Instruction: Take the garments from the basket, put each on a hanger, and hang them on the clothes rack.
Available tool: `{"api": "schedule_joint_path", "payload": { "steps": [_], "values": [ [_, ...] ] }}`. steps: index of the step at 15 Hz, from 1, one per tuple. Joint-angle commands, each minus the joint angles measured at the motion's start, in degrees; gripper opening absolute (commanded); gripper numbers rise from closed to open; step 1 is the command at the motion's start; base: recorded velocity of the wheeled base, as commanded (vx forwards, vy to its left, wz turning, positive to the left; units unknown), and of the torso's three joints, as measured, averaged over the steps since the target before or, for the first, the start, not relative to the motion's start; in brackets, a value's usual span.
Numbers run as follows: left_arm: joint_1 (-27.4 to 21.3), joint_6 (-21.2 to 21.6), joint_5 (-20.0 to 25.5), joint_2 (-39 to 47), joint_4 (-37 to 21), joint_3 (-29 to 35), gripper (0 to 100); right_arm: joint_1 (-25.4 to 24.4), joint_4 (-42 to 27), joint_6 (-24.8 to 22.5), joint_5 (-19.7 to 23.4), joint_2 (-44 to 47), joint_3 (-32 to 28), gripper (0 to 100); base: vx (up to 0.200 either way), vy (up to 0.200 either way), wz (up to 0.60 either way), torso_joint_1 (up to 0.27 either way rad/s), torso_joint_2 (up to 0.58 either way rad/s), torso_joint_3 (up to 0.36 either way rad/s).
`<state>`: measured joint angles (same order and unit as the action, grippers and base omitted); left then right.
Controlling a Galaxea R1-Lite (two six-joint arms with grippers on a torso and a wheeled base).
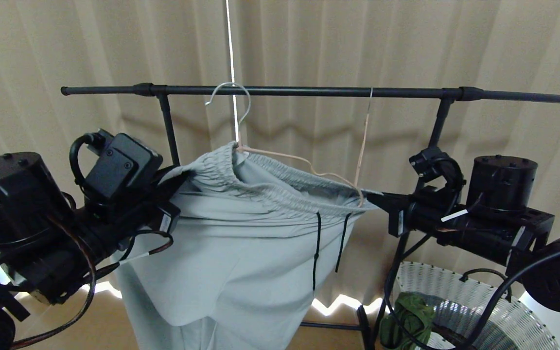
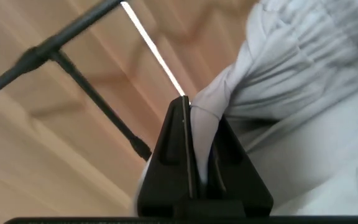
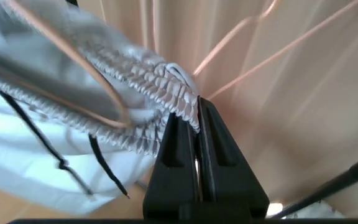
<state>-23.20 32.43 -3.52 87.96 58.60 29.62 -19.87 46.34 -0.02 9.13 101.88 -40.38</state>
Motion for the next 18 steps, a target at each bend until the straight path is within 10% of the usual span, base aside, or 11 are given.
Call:
{"api": "schedule_joint_path", "payload": {
  "steps": [1, 10, 18],
  "values": [
    [1.3, 3.2, 2.1, 0.5, -0.1, -2.6, 0, -0.3, -3.5, -0.2, 0.0, -0.5, -1.9, 0, 0.0, 0.0, 0.0, 0.0, 0.0, 0.0],
    [3.2, 10.3, 4.7, 4.1, 0.1, -4.6, 0, -10.6, -22.0, -0.8, -0.2, -3.0, -11.7, 0, 0.0, 0.0, 0.0, 0.0, 0.0, 0.0],
    [-4.7, -4.2, -10.5, 8.0, 9.2, -3.9, 0, -18.7, -23.8, -0.8, -0.2, -5.4, -10.9, 0, 0.0, 0.0, 0.0, 0.0, 0.0, 0.0]
  ]
}}
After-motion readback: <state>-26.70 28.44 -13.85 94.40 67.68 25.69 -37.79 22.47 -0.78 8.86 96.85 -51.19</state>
